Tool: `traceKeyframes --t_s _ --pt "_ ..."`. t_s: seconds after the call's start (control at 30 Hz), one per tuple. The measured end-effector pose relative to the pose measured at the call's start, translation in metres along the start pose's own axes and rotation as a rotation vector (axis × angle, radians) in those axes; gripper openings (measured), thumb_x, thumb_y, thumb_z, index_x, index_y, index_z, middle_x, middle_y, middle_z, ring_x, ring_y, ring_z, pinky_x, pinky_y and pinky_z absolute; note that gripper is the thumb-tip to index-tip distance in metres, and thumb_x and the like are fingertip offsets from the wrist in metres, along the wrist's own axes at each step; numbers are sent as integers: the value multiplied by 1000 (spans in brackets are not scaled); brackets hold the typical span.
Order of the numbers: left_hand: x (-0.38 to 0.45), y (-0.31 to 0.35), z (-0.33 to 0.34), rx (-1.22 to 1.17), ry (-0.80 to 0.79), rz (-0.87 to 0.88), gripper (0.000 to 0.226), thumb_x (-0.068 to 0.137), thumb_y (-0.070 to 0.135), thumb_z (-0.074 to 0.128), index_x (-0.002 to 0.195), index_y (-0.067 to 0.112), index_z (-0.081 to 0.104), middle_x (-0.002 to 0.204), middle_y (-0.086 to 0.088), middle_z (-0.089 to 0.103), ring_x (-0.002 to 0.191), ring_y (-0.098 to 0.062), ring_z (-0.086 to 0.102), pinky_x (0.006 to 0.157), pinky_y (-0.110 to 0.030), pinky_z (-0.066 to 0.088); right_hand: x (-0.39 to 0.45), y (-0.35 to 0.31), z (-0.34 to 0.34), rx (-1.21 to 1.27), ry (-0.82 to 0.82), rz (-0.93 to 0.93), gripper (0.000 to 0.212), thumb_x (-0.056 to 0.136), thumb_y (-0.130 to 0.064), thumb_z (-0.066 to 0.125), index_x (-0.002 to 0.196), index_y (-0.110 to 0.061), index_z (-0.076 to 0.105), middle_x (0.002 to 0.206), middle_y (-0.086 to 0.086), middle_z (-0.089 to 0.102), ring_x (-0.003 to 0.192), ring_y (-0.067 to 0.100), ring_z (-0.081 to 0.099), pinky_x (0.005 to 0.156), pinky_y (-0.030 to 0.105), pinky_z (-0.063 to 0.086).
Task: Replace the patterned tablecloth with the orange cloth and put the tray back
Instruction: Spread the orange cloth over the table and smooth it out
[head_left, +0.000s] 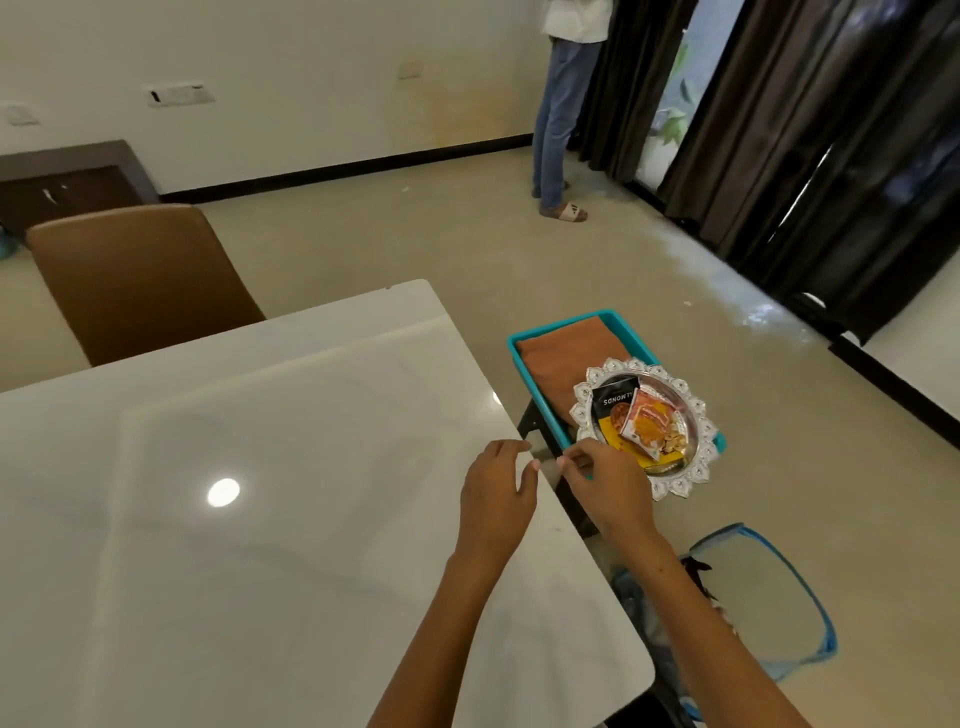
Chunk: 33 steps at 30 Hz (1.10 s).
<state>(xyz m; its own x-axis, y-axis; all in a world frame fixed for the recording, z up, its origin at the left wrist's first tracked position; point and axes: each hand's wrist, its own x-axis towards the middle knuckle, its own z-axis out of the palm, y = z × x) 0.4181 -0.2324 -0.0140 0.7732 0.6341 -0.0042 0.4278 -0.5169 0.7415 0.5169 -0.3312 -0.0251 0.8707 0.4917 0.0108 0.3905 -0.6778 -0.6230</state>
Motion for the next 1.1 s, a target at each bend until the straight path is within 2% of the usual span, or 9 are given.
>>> traceKeyframes --t_s 0.17,0.37,0.53,0.63,0.73,0.83,0.9,1.0,1.1 --pt "58 21 26 25 -23 38 32 97 33 47 126 20 54 132 3 54 115 -10 52 86 -10 29 45 24 -4 -3 25 9 13 87 -30 65 92 -19 68 85 -4 71 77 11 64 68 30 54" --pt "156 30 82 61 -77 35 29 97 32 48 121 17 56 125 0 57 108 -13 55 85 -14 35 145 66 2 -44 -6 39 14 89 -31 60 95 -20 68 88 -5 70 82 14 65 70 29 52" --pt "228 20 130 90 -123 -22 26 97 25 48 114 9 58 116 -7 60 100 -18 57 83 -22 43 238 97 20 -56 -65 47 17 89 -28 58 94 -15 69 90 0 72 85 20 66 72 37 52" --pt "260 12 151 118 -132 -31 25 96 19 47 114 6 58 115 -10 61 99 -21 57 82 -24 42 286 107 34 -69 -100 46 20 89 -28 57 95 -14 69 94 2 71 88 22 65 73 35 52" --pt "289 1 171 165 -116 -53 24 95 15 48 113 4 59 114 -13 60 99 -25 58 85 -34 46 327 115 50 -125 -141 41 20 90 -28 55 93 -13 68 94 2 71 88 23 64 70 32 49" --pt "313 -13 189 208 -78 -57 18 87 9 52 99 0 64 99 -16 64 84 -31 62 73 -40 52 368 134 71 -123 -198 61 20 90 -24 56 92 -9 68 92 6 69 86 24 63 68 31 47" --pt "328 -18 199 210 -86 -91 19 79 9 53 90 -1 65 89 -18 66 74 -33 63 63 -39 53 398 156 91 -117 -245 91 19 88 -20 58 93 -5 68 93 10 69 89 26 63 74 34 50" --pt "351 -23 212 235 -75 -70 22 84 10 49 95 -1 63 93 -18 64 79 -34 61 68 -40 50 440 184 113 -230 -337 124 22 85 -19 62 98 -2 66 100 13 66 93 27 62 81 37 51" --pt "369 -31 227 275 -81 -68 21 85 4 55 105 -1 62 98 -19 64 84 -35 61 73 -42 50 471 209 128 -356 -397 139 21 82 -24 64 92 -6 65 97 11 65 85 25 61 68 30 48"
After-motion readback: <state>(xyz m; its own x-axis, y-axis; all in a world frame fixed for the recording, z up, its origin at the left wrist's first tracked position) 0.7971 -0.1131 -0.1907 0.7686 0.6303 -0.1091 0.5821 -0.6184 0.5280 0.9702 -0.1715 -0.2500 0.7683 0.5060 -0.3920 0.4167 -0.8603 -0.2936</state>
